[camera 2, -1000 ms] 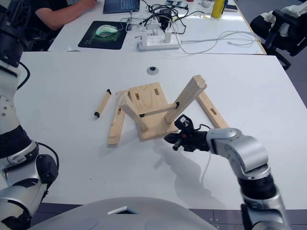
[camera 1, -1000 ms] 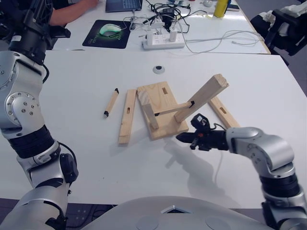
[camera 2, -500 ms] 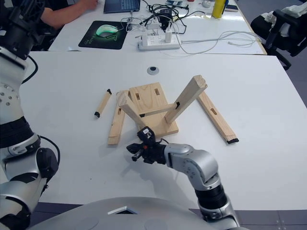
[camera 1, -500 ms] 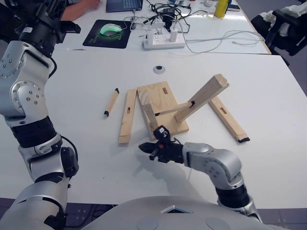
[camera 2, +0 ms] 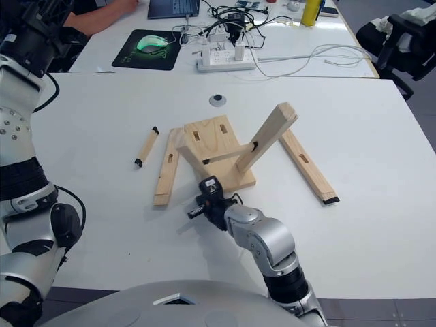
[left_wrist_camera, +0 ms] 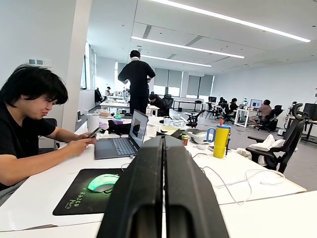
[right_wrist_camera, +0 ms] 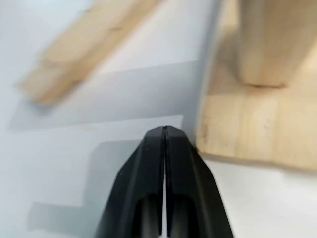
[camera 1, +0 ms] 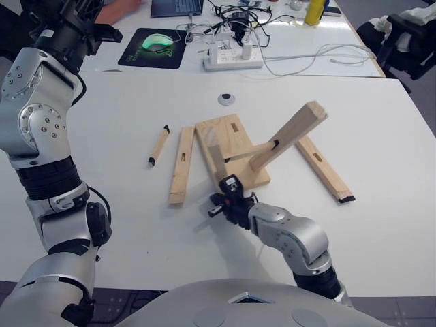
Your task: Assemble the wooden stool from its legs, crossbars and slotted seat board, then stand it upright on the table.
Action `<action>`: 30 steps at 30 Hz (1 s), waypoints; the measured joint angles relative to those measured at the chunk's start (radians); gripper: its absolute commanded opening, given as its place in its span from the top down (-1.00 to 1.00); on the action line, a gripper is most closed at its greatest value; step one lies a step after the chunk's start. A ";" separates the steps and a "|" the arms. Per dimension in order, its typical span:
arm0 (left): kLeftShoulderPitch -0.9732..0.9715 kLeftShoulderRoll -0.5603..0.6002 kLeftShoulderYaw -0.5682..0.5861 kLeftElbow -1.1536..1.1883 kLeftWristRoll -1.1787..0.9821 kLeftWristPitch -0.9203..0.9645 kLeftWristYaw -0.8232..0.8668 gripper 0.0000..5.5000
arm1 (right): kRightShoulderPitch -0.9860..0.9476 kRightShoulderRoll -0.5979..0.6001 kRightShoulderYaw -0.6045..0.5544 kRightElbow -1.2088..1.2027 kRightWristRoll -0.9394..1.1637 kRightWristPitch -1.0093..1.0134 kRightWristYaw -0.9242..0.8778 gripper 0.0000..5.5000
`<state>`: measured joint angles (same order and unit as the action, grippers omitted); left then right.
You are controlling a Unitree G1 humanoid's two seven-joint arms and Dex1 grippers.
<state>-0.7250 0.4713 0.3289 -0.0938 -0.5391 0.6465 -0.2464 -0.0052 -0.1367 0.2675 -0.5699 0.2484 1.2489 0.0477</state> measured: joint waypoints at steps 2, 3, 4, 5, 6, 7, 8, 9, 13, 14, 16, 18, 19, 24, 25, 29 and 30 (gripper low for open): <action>0.006 0.003 0.013 -0.024 0.000 0.000 0.009 0.99 | -0.010 -0.083 -0.111 0.007 -0.076 -0.010 -0.045 1.00; 0.016 0.006 0.022 -0.039 0.000 0.000 0.014 0.99 | -0.022 -0.138 -0.167 0.022 -0.103 -0.014 -0.049 1.00; 0.025 0.007 0.032 -0.048 0.000 0.000 0.019 0.99 | -0.039 -0.174 -0.190 0.028 -0.112 -0.014 -0.041 1.00; 0.028 0.007 0.034 -0.052 0.000 0.000 0.023 0.99 | -0.056 -0.185 -0.193 0.029 -0.113 -0.013 -0.029 1.00; 0.030 0.007 0.034 -0.055 0.000 0.000 0.026 0.99 | -0.068 -0.187 -0.186 0.028 -0.110 -0.013 -0.012 1.00; 0.034 0.006 0.034 -0.064 0.000 0.001 0.029 0.99 | -0.089 -0.182 -0.166 0.027 -0.088 -0.011 0.018 1.00; 0.036 0.006 0.036 -0.071 -0.001 0.001 0.030 0.99 | -0.104 -0.176 -0.150 0.023 -0.070 -0.011 0.041 1.00; 0.039 0.006 0.039 -0.075 0.000 0.001 0.033 0.99 | -0.117 -0.166 -0.138 0.020 -0.056 -0.014 0.063 1.00; 0.047 0.005 0.044 -0.077 0.000 -0.001 0.042 0.99 | -0.128 -0.112 -0.100 0.025 -0.015 -0.078 0.112 1.00; 0.047 0.003 0.041 -0.076 0.000 -0.003 0.042 0.99 | -0.129 -0.111 -0.093 0.036 -0.027 -0.122 0.112 1.00; 0.047 -0.003 0.030 -0.073 0.000 -0.009 0.040 0.99 | -0.148 -0.111 -0.093 0.077 -0.063 -0.212 0.102 1.00; 0.047 -0.013 0.021 -0.067 0.000 -0.012 0.036 0.99 | -0.180 -0.110 -0.098 0.144 -0.092 -0.307 0.086 1.00; 0.046 -0.015 0.015 -0.061 0.000 -0.016 0.033 0.99 | -0.200 -0.102 -0.107 0.198 -0.109 -0.362 0.079 1.00; 0.038 -0.021 0.003 -0.026 0.001 -0.030 0.017 0.99 | -0.335 -0.070 -0.119 0.535 -0.172 -0.550 0.063 1.00; 0.034 -0.021 -0.001 -0.022 0.002 -0.033 0.015 0.99 | -0.366 -0.058 -0.106 0.610 -0.190 -0.572 0.062 1.00; 0.020 -0.024 -0.010 -0.010 0.003 -0.047 0.010 0.99 | -0.472 -0.001 -0.090 0.827 -0.228 -0.617 0.053 1.00; 0.020 -0.025 -0.012 -0.006 0.003 -0.048 0.009 0.99 | -0.506 0.004 -0.078 0.874 -0.243 -0.615 0.056 1.00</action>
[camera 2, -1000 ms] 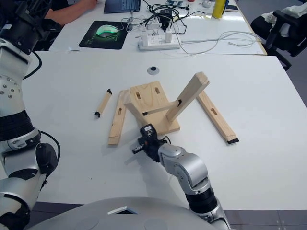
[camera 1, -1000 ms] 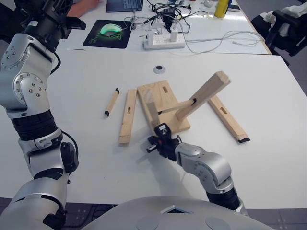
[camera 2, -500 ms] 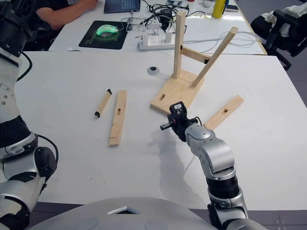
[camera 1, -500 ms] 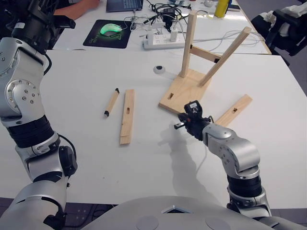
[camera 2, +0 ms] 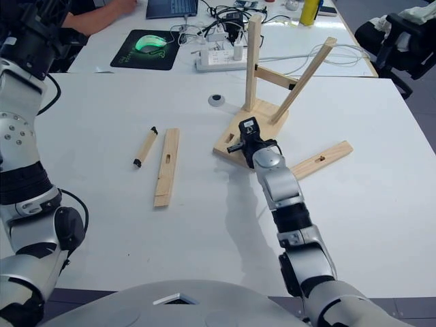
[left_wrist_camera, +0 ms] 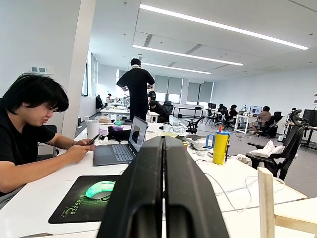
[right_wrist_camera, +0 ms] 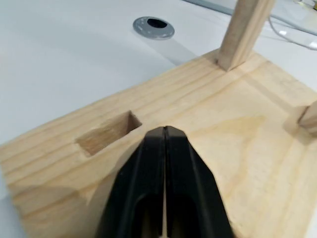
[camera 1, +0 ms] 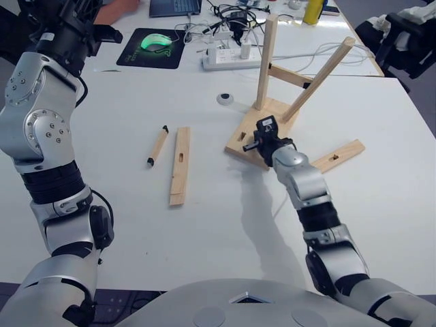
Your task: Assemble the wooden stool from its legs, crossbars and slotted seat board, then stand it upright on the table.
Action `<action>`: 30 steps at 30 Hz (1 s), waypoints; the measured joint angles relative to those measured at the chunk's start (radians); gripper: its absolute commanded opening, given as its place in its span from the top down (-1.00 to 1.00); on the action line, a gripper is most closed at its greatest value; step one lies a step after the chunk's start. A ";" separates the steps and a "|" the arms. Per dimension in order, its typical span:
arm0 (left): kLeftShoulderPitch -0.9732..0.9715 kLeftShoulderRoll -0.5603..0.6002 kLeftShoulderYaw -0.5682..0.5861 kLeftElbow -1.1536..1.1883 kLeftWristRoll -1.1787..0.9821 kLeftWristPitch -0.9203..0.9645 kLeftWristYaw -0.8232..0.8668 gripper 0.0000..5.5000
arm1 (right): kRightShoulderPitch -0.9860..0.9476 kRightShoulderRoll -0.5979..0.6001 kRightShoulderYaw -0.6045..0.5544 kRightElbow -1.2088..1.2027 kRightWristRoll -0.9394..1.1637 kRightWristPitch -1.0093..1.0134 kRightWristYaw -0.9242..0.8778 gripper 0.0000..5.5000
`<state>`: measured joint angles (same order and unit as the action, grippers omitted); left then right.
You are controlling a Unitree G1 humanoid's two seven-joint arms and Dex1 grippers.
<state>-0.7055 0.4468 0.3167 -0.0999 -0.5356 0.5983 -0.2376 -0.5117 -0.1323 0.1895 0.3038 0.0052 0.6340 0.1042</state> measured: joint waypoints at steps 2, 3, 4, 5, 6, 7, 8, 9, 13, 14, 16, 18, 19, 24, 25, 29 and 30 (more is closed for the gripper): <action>-0.001 -0.001 -0.002 0.005 0.002 -0.002 -0.001 0.99 | -0.046 0.001 0.026 0.042 -0.027 0.029 0.014 1.00; -0.001 -0.001 -0.002 0.006 0.003 -0.002 0.000 0.99 | -0.057 -0.006 0.043 0.041 -0.037 0.058 0.033 1.00; -0.001 -0.001 -0.001 0.005 0.004 -0.003 0.000 0.99 | -0.063 -0.016 0.060 0.029 -0.038 0.086 0.056 1.00; -0.001 -0.001 0.001 0.005 0.004 -0.003 0.003 0.99 | -0.066 -0.030 0.077 0.008 -0.038 0.119 0.088 1.00; -0.001 -0.001 0.003 0.002 0.004 -0.003 0.007 0.99 | -0.062 -0.045 0.098 -0.021 -0.038 0.153 0.121 1.00; -0.001 -0.001 0.006 0.000 0.004 -0.003 0.009 0.99 | -0.059 -0.053 0.108 -0.040 -0.038 0.170 0.139 1.00; -0.001 0.000 0.012 -0.007 0.004 -0.003 0.012 0.99 | -0.047 -0.073 0.135 -0.089 -0.036 0.203 0.176 1.00; 0.000 0.001 0.018 -0.015 0.004 -0.003 0.016 0.99 | -0.036 -0.090 0.155 -0.130 -0.033 0.228 0.208 1.00; 0.006 0.004 0.034 -0.039 0.004 -0.003 0.028 0.99 | 0.013 -0.152 0.215 -0.273 -0.016 0.289 0.296 1.00; 0.007 0.005 0.038 -0.043 0.004 -0.002 0.030 0.99 | 0.030 -0.165 0.226 -0.312 -0.009 0.300 0.312 1.00; 0.011 0.005 0.042 -0.044 0.004 -0.001 0.033 0.99 | 0.068 -0.182 0.237 -0.393 0.013 0.330 0.338 1.00; 0.013 0.005 0.042 -0.044 0.004 0.000 0.033 0.99 | 0.115 -0.192 0.247 -0.482 0.035 0.365 0.348 1.00; 0.013 0.005 0.042 -0.044 0.004 0.001 0.033 0.99 | 0.139 -0.196 0.249 -0.523 0.046 0.382 0.348 1.00; 0.013 0.006 0.041 -0.043 0.004 0.001 0.031 0.99 | 0.272 -0.197 0.248 -0.743 0.090 0.493 0.343 1.00; 0.013 0.006 0.041 -0.043 0.004 0.001 0.031 0.99 | 0.296 -0.192 0.246 -0.777 0.098 0.514 0.340 1.00; 0.013 0.007 0.041 -0.042 0.004 0.001 0.028 0.99 | 0.348 -0.158 0.229 -0.856 0.137 0.596 0.329 1.00; 0.013 0.007 0.040 -0.042 0.004 0.001 0.028 0.99 | 0.351 -0.148 0.221 -0.864 0.145 0.617 0.325 1.00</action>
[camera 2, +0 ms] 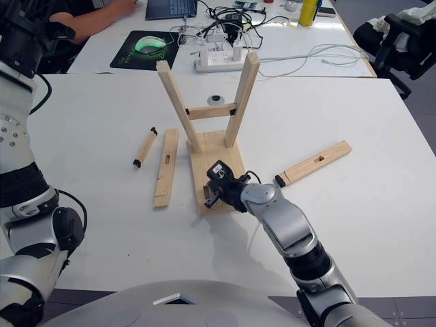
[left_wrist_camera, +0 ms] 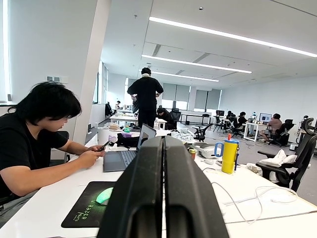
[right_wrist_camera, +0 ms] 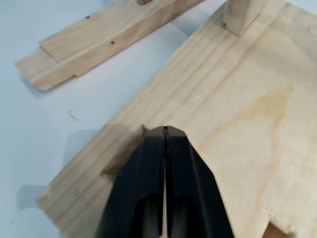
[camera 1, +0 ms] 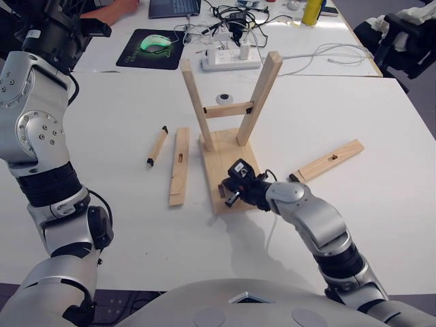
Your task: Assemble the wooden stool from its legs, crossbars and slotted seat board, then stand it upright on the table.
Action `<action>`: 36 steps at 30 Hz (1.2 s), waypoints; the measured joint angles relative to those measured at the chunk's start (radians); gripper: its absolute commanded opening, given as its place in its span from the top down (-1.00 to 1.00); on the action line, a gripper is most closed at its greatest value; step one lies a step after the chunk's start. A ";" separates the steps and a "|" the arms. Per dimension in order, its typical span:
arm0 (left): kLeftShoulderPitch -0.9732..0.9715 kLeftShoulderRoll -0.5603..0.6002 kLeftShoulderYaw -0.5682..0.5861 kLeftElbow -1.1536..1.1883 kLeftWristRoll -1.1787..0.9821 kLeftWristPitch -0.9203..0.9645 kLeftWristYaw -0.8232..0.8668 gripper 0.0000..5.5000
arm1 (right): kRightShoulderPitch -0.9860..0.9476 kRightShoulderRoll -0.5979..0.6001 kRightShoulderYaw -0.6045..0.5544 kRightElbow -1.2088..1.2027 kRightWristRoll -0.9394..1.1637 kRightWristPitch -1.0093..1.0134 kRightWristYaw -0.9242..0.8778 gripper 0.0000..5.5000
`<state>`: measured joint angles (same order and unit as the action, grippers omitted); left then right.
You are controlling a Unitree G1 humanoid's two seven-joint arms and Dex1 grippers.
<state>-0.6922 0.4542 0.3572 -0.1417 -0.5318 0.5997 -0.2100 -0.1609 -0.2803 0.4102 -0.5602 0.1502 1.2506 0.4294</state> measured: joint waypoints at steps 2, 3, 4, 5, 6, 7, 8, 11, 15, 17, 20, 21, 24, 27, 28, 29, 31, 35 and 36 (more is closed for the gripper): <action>0.000 0.001 -0.002 0.001 0.000 0.000 -0.002 0.99 | -0.002 0.016 -0.017 -0.011 0.018 0.043 -0.008 1.00; 0.000 0.002 -0.004 0.004 0.000 0.001 -0.003 0.99 | -0.007 0.027 -0.027 -0.016 0.026 0.073 -0.013 1.00; 0.000 0.003 -0.004 0.006 0.000 0.001 -0.006 0.99 | -0.013 0.030 -0.038 -0.016 0.036 0.092 -0.017 1.00; 0.000 0.004 -0.005 0.008 0.001 0.001 -0.008 0.99 | -0.019 0.034 -0.049 -0.015 0.045 0.107 -0.018 1.00; 0.000 0.004 -0.005 0.010 0.001 0.001 -0.009 0.99 | -0.028 0.036 -0.061 -0.015 0.055 0.120 -0.020 1.00; 0.000 0.004 -0.005 0.010 0.002 0.001 -0.009 0.99 | -0.034 0.040 -0.074 -0.017 0.062 0.136 -0.020 1.00; 0.000 0.005 -0.005 0.010 0.002 0.001 -0.009 0.99 | -0.039 0.047 -0.087 -0.016 0.069 0.147 -0.021 1.00; 0.000 0.005 0.000 0.010 0.004 0.000 -0.006 0.99 | -0.061 0.063 -0.186 -0.014 0.076 0.163 -0.039 1.00; 0.030 0.005 0.009 -0.017 0.005 0.001 0.013 1.00 | -0.121 0.111 -0.405 -0.041 0.132 0.148 -0.039 0.78; 0.051 0.006 0.020 -0.035 0.005 0.003 0.022 1.00 | -0.130 0.108 -0.488 -0.063 0.155 0.156 -0.032 0.69; 0.087 0.005 0.040 -0.084 0.002 0.012 0.045 1.00 | -0.120 0.008 -0.559 -0.037 0.136 0.106 -0.039 0.52; 0.097 0.005 0.046 -0.100 0.001 0.013 0.051 1.00 | -0.110 -0.045 -0.562 0.015 0.098 0.048 -0.054 0.47; 0.106 0.001 0.045 -0.106 0.002 0.014 0.056 1.00 | -0.061 -0.127 -0.558 0.161 -0.008 -0.112 -0.120 0.30; 0.107 -0.010 0.035 -0.106 0.001 0.013 0.059 1.00 | -0.032 -0.105 -0.586 0.184 -0.043 -0.182 -0.195 0.14; 0.107 -0.011 0.036 -0.107 0.001 0.013 0.061 1.00 | -0.029 -0.089 -0.598 0.181 -0.046 -0.183 -0.212 0.10; 0.109 -0.013 0.038 -0.110 0.001 0.013 0.067 1.00 | -0.025 -0.062 -0.612 0.173 -0.046 -0.181 -0.239 0.04; 0.111 -0.016 0.039 -0.114 0.001 0.013 0.072 1.00 | -0.017 -0.011 -0.627 0.141 -0.046 -0.174 -0.280 -0.07; 0.123 -0.018 0.039 -0.131 0.001 0.013 0.081 1.00 | -0.012 0.034 -0.639 0.080 -0.051 -0.131 -0.338 -0.28; 0.129 -0.018 0.040 -0.135 0.001 0.014 0.083 1.00 | -0.012 0.034 -0.643 0.074 -0.059 -0.117 -0.351 -0.33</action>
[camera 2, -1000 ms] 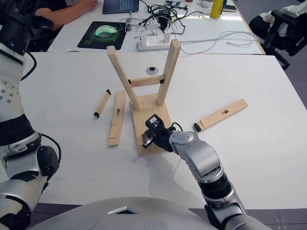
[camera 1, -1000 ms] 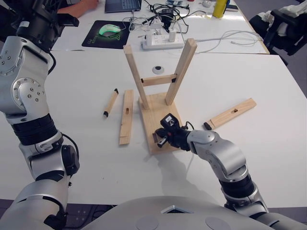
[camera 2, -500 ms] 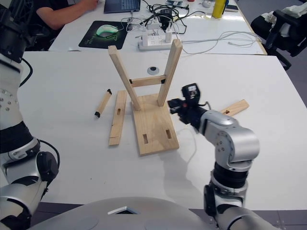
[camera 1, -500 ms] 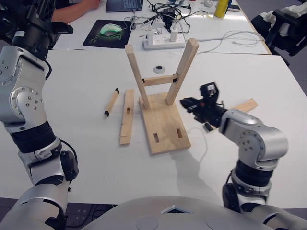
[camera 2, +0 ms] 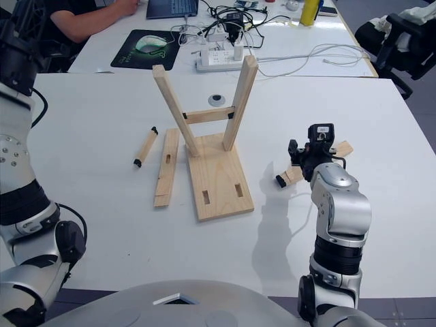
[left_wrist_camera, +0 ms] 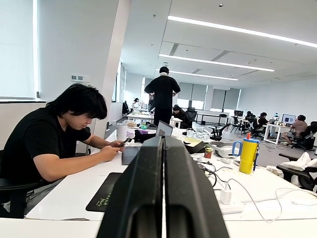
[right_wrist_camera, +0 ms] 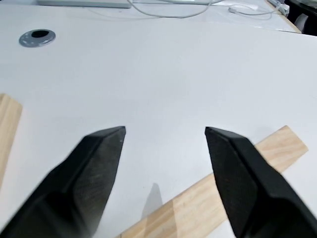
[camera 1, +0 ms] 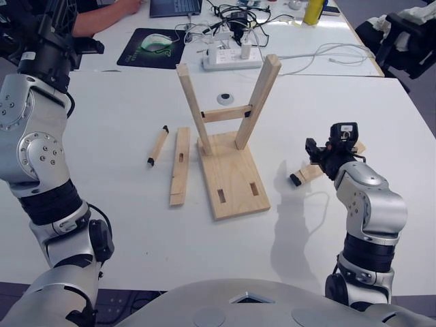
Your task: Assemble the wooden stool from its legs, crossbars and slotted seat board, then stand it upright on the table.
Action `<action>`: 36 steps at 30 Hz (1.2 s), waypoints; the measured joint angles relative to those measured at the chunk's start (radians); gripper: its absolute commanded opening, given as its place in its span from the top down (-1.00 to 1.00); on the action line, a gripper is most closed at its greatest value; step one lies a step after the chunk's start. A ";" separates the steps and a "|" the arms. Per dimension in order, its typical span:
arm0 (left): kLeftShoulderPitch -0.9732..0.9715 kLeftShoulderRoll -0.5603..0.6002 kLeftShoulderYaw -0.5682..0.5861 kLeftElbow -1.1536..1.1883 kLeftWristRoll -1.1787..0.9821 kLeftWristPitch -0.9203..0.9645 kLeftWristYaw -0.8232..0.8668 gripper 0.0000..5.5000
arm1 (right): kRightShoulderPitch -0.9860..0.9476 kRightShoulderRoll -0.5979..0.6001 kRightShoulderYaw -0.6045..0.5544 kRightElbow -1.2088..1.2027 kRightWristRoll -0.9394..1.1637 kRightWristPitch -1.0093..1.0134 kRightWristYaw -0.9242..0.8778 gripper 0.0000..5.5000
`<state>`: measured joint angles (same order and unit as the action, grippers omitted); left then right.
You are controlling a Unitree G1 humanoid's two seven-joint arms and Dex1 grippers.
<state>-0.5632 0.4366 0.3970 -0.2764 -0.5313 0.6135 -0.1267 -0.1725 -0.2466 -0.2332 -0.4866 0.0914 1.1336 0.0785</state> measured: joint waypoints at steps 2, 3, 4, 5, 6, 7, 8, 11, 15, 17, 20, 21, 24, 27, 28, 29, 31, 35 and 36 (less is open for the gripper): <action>0.009 0.000 0.000 -0.006 -0.002 0.002 0.005 1.00 | 0.004 -0.001 -0.014 -0.022 -0.015 0.028 -0.030 -0.45; 0.013 0.000 0.000 -0.007 -0.002 0.004 0.006 1.00 | 0.004 -0.001 -0.025 -0.028 -0.028 0.037 -0.043 -0.51; 0.016 -0.001 0.000 -0.008 -0.003 0.004 0.007 1.00 | 0.004 0.000 -0.037 -0.031 -0.036 0.047 -0.054 -0.54; 0.017 -0.001 0.000 -0.008 -0.005 0.004 0.008 1.00 | 0.004 0.003 -0.051 -0.032 -0.037 0.062 -0.067 -0.61; 0.017 -0.002 0.000 -0.008 -0.006 0.004 0.008 1.00 | 0.004 0.012 -0.065 -0.032 -0.037 0.075 -0.074 -0.67; 0.017 -0.002 -0.002 -0.008 -0.007 0.004 0.008 1.00 | 0.003 0.024 -0.074 -0.031 -0.040 0.088 -0.082 -0.69; 0.017 -0.004 -0.003 -0.008 -0.007 0.004 0.008 1.00 | 0.002 0.035 -0.079 -0.030 -0.043 0.101 -0.091 -0.71; 0.015 -0.010 -0.013 0.004 -0.007 0.003 0.005 1.00 | -0.005 0.082 -0.116 -0.014 -0.043 0.135 -0.117 -0.71; 0.006 -0.016 -0.028 0.025 -0.006 0.001 0.001 1.00 | -0.023 0.160 -0.160 0.013 -0.039 0.162 -0.144 -0.71; -0.003 -0.020 -0.039 0.035 -0.006 0.001 -0.006 1.00 | -0.025 0.188 -0.168 0.019 -0.040 0.177 -0.152 -0.71; -0.023 -0.019 -0.042 0.041 -0.007 0.000 -0.014 1.00 | -0.025 0.213 -0.192 0.019 -0.041 0.196 -0.163 -0.71; -0.026 -0.019 -0.042 0.045 -0.007 -0.002 -0.015 1.00 | -0.025 0.215 -0.191 0.023 -0.042 0.205 -0.164 -0.71; -0.026 -0.020 -0.043 0.048 -0.006 -0.002 -0.015 1.00 | -0.031 0.203 -0.174 0.037 -0.042 0.221 -0.158 -0.71; -0.024 -0.022 -0.037 0.038 -0.007 -0.002 -0.007 1.00 | -0.041 0.149 -0.117 0.076 -0.018 0.279 -0.102 -0.71; -0.021 -0.024 -0.033 0.027 -0.007 -0.002 0.000 1.00 | -0.039 0.120 -0.082 0.092 -0.005 0.297 -0.079 -0.71; -0.019 -0.028 -0.030 0.017 -0.007 -0.002 0.007 1.00 | -0.039 0.087 -0.051 0.099 0.006 0.305 -0.053 -0.71; -0.007 -0.033 -0.021 -0.008 -0.007 -0.002 0.020 1.00 | -0.046 0.018 -0.013 0.116 0.034 0.326 0.001 -0.71; 0.029 -0.046 -0.009 -0.042 -0.008 -0.002 0.044 1.00 | -0.086 -0.110 0.048 0.189 0.075 0.335 0.095 -0.71; 0.029 -0.048 -0.007 -0.044 -0.008 -0.002 0.047 1.00 | -0.094 -0.139 0.070 0.203 0.082 0.332 0.119 -0.71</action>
<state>-0.5339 0.3886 0.3897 -0.3208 -0.5394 0.6119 -0.0800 -0.2661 -0.3851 -0.1634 -0.2839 0.1738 1.4660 0.1978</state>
